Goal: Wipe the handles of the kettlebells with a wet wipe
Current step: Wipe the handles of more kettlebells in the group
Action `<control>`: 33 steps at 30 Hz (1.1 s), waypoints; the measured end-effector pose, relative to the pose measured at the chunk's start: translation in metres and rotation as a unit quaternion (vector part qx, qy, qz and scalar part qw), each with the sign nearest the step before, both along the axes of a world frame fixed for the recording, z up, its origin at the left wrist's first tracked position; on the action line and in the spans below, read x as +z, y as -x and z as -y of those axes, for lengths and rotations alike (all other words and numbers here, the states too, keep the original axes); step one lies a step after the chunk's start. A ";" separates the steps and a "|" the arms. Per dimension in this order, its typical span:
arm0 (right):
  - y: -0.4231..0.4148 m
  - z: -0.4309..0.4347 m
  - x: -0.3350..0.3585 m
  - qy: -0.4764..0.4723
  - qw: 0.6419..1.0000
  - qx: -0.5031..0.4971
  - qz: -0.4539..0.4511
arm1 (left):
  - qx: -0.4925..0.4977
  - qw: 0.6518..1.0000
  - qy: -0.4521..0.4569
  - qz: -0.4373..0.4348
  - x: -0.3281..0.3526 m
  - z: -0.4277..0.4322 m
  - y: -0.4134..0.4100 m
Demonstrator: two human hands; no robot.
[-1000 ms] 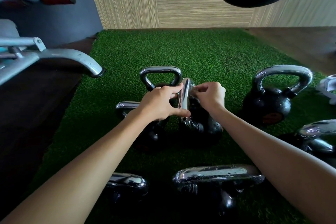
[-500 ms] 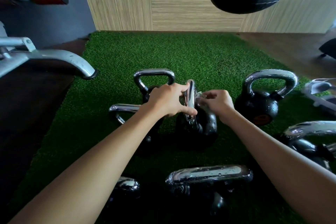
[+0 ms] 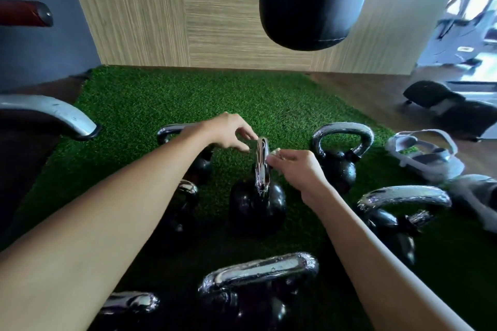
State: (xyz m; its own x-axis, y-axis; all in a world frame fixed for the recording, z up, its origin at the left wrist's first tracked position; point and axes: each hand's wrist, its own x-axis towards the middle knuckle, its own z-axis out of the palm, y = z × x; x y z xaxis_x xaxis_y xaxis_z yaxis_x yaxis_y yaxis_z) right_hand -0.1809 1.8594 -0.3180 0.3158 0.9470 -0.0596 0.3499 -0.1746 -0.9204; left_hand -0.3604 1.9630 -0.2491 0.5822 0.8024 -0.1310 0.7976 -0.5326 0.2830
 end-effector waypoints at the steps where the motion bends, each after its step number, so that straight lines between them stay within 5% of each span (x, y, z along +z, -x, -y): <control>1: 0.004 0.005 0.000 0.010 0.999 0.014 0.035 | 0.005 1.000 -0.014 -0.002 -0.002 -0.007 -0.003; 6: 0.022 0.021 -0.008 0.012 0.986 0.009 0.164 | -0.022 0.998 0.012 -0.059 -0.012 -0.033 -0.023; 14: 0.022 0.018 -0.009 -0.010 0.983 0.010 0.180 | -0.085 0.994 -0.043 -0.051 -0.029 -0.047 -0.037; 33: -0.026 0.014 0.007 -0.037 0.954 0.035 0.294 | 0.021 0.988 -0.147 -0.051 -0.037 0.005 0.022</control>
